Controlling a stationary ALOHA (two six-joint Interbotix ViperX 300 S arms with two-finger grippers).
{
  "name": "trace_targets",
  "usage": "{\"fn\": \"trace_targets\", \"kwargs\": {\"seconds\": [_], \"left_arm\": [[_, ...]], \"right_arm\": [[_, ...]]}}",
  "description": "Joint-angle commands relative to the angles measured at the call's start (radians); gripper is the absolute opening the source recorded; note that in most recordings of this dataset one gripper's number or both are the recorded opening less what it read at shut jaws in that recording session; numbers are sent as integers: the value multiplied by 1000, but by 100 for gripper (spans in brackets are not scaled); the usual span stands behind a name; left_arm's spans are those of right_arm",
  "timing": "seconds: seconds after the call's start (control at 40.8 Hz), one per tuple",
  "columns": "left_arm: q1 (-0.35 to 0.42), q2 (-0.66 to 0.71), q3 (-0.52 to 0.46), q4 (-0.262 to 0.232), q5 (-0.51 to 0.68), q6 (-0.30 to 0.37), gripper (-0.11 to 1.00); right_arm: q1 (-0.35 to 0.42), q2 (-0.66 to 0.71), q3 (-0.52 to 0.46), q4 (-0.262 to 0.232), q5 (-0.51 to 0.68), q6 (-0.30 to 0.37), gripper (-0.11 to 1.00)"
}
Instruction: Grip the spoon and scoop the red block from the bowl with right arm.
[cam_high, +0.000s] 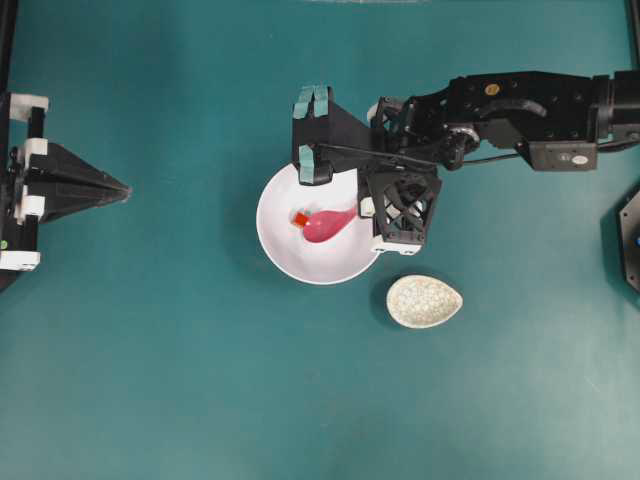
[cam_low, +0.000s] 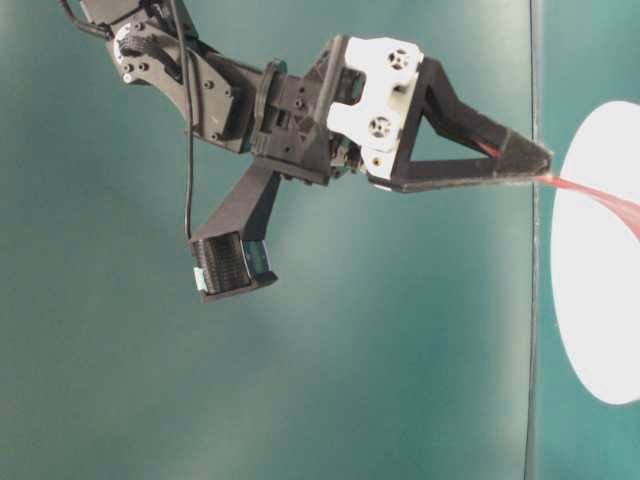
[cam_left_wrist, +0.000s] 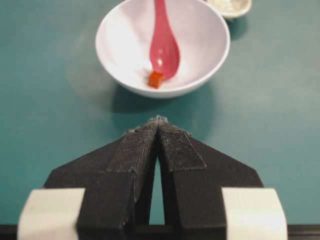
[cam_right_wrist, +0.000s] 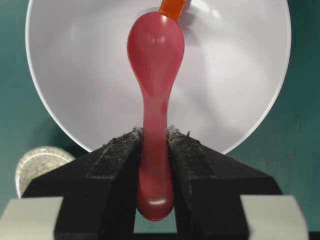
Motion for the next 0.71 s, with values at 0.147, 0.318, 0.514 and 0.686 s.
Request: {"fn": "trace_targets", "kwargs": {"seconds": [0.147,0.318,0.514,0.686], "left_arm": [[2,3,-25,2,-3,2,0],[2,5,-26,2,-3,2,0],[2,3,-25,2,-5,2,0],[2,3,-26,2,-5,2,0]], "right_arm": [[2,-9,-25,-3,-41,3,24],[2,-3,-26,-3,-61,5,24],[2,-2,-18,-3,-91,23,24],[-2,-3,-15,-3,-103,28,24]]}}
